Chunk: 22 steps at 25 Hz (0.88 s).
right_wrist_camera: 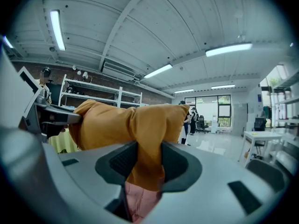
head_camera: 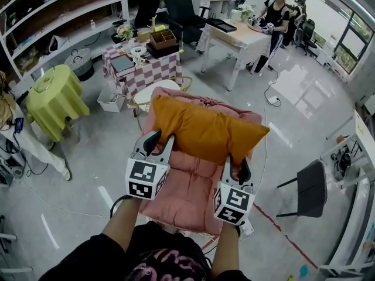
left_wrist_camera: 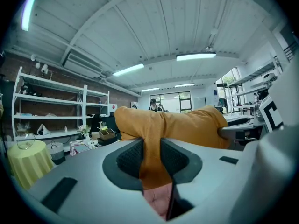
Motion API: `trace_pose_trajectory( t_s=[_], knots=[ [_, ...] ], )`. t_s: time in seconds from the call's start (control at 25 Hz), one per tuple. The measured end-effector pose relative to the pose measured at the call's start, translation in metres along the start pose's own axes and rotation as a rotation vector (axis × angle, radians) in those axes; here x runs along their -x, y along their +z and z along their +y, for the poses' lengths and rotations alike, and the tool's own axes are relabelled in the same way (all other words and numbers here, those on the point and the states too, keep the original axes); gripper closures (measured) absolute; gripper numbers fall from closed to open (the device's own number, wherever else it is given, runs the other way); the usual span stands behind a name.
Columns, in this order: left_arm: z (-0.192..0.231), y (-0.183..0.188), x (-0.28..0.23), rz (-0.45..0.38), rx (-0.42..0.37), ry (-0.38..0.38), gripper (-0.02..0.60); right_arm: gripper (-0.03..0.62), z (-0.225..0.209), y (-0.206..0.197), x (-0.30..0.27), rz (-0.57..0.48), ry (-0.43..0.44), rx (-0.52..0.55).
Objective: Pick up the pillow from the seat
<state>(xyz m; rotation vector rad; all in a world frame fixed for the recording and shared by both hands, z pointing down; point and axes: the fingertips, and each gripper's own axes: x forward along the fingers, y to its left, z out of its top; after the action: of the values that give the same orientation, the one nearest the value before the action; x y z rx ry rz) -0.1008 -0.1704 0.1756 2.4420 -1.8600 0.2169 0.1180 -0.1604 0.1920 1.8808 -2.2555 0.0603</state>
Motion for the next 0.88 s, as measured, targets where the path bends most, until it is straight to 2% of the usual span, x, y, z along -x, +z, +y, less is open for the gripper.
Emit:
trace_pose_trajectory(
  t_s=[0.48,0.88],
  knots=[
    [-0.007,0.031,-0.008,-0.053,0.0,-0.023,0.471,0.425,-0.016,0.027,-0.001,-0.05,-0.019,-0.01],
    [-0.011,0.022,-0.012,-0.041,0.006,-0.033,0.471,0.431,-0.018,0.019,-0.002,-0.029,-0.028,-0.013]
  ],
)
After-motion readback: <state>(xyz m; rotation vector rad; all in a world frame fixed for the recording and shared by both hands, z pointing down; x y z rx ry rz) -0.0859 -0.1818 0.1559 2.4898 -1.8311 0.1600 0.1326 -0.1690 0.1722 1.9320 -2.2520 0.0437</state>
